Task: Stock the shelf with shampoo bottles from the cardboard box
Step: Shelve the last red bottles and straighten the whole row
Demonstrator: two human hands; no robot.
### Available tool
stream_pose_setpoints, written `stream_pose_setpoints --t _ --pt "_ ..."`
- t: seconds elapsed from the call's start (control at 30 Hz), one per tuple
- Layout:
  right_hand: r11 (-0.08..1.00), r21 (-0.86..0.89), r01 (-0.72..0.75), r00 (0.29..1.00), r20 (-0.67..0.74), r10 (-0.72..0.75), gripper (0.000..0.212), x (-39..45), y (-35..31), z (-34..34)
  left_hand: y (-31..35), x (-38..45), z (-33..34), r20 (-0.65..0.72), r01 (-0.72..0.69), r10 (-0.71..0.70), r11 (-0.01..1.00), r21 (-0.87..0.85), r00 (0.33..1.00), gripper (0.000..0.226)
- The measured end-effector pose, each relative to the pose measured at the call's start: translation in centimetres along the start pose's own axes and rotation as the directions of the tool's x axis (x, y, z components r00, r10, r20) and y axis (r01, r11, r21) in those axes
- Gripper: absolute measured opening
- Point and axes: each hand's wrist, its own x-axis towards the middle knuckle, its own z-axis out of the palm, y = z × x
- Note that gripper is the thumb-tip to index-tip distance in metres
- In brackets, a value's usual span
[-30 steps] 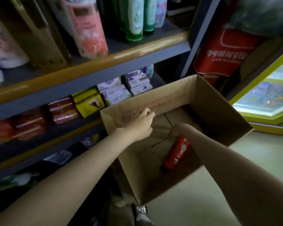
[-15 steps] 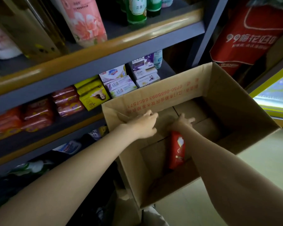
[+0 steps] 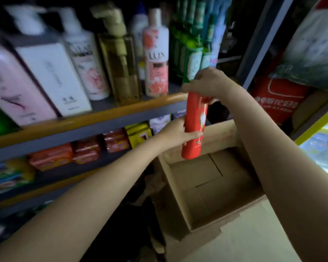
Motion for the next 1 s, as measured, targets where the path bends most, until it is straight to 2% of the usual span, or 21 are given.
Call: stream_pose_setpoints --t 0.03,0.1,0.17,0.23,0.3,0.37,0.43,0.5,0.57,0.63,0.73,0.8,0.9,1.0 --pt "0.986 0.160 0.045 0.999 -0.035 -0.040 0.034 -1.2 -2.6 -0.5 0.6 -1.5 -2.1 -0.031 -0.021 0.019 0.998 -0.067 0.999 0.047" --pt "0.873 0.462 0.157 0.987 -0.038 -0.158 0.034 -3.5 -7.6 -0.8 1.5 -5.1 -6.8 -0.109 -0.070 0.051 0.980 -0.185 0.993 0.030" --pt "0.761 0.598 0.252 0.958 -0.042 -0.284 0.033 -6.0 -12.1 -0.7 2.4 -9.6 -11.9 -0.209 -0.120 0.082 0.977 -0.176 0.974 0.015" --pt "0.731 0.599 0.327 0.919 -0.023 -0.393 0.033 -8.6 -15.9 0.0 3.4 -14.1 -16.9 -0.301 -0.184 0.133 0.972 -0.148 0.944 0.008" --pt "0.692 0.587 0.420 0.852 0.008 -0.523 0.034 -10.7 -19.6 0.9 4.9 -18.6 -21.5 -0.406 -0.248 0.182 0.962 -0.116 0.896 0.004" --pt "0.647 0.533 0.545 0.777 -0.031 -0.629 0.046 -12.7 -23.8 1.7 6.4 -22.4 -25.5 -0.497 -0.322 0.248 0.944 -0.067 0.832 0.011" --pt "0.633 0.333 0.699 0.705 -0.169 -0.689 0.061 -13.8 -28.3 2.4 7.8 -25.3 -28.7 -0.529 -0.371 0.328 0.928 0.027 0.782 0.020" --pt "0.613 0.136 0.778 0.616 -0.360 -0.701 0.067 -14.6 -32.5 3.2 8.9 -27.7 -31.1 -0.542 -0.369 0.393 0.916 0.158 0.743 0.025" --pt "0.557 0.112 0.823 0.527 -0.517 -0.675 0.062 -15.0 -35.7 4.2 9.5 -29.6 -32.8 -0.582 -0.338 0.439 0.899 0.280 0.684 0.026" --pt "0.462 0.160 0.872 0.459 -0.594 -0.661 0.052 -15.0 -38.1 5.3 9.4 -31.2 -34.1 -0.670 -0.298 0.467 0.884 0.359 0.577 0.027" --pt "0.391 0.214 0.895 0.436 -0.598 -0.672 0.047 -14.5 -41.4 6.5 7.6 -33.0 -35.8 -0.831 -0.284 0.405 0.907 0.312 0.382 0.028" --pt "0.372 0.212 0.904 0.424 -0.568 -0.706 0.052 -13.8 -43.6 7.3 5.9 -33.7 -37.1 -0.904 -0.207 0.307 0.945 0.253 0.296 0.029" --pt "0.340 0.181 0.923 0.385 -0.485 -0.786 0.060 -12.4 -46.7 8.8 3.8 -34.5 -38.8 -0.941 -0.081 0.241 0.970 0.228 0.240 0.032" --pt "0.318 0.172 0.932 0.362 -0.440 -0.822 0.059 -11.4 -49.2 10.7 2.5 -35.1 -39.5 -0.937 0.060 0.255 0.959 0.276 0.239 0.042"
